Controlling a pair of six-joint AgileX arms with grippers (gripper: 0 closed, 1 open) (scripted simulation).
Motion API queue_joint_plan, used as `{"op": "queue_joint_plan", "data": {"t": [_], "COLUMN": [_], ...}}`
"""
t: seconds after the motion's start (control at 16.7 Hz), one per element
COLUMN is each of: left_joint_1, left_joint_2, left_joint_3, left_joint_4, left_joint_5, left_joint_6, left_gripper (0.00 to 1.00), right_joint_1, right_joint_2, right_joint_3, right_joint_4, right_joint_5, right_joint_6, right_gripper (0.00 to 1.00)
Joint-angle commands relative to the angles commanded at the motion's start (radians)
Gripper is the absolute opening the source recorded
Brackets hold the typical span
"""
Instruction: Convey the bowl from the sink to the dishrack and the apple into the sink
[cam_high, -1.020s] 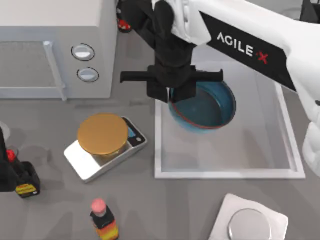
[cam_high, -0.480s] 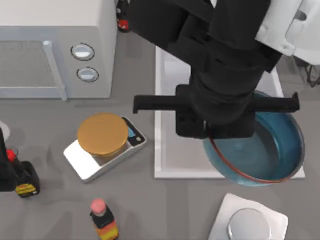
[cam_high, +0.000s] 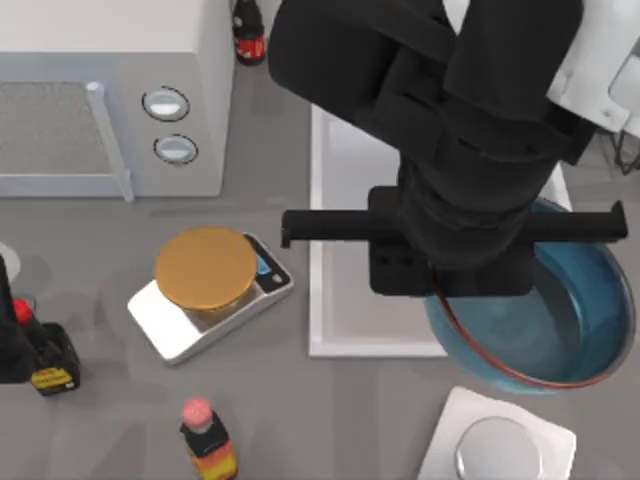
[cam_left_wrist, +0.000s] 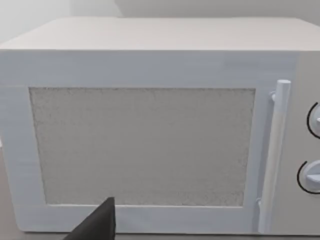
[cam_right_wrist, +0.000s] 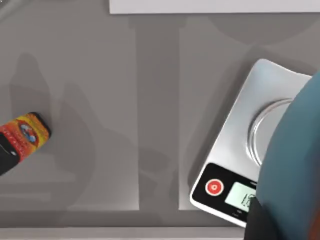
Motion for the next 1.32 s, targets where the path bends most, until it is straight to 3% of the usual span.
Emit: {"op": "queue_joint_plan", "data": {"t": [0.18, 0.36, 0.96, 1.32], "left_joint_1": [0.000, 0.000, 0.000, 0.000], "left_joint_2": [0.000, 0.000, 0.000, 0.000], "left_joint_3": [0.000, 0.000, 0.000, 0.000], "left_joint_4": [0.000, 0.000, 0.000, 0.000], "left_joint_5": [0.000, 0.000, 0.000, 0.000], "left_joint_6": [0.000, 0.000, 0.000, 0.000], "left_gripper": [1.00, 1.00, 1.00, 1.00], "right_joint_1": [-0.055, -0.193, -0.966, -1.340], "right_joint_2": [-0.038, -0.109, -0.375, -0.447], "right_joint_3": [-0.033, -0.098, -0.403, -0.535], "right_joint_4": [0.064, 0.221, 1.115, 1.503], "right_joint_5": [-0.038, -0.119, -0.446, -0.552], "right_joint_6": [-0.046, -0.150, -0.682, -0.934], "right_gripper": [0.00, 0.00, 0.00, 0.00]}}
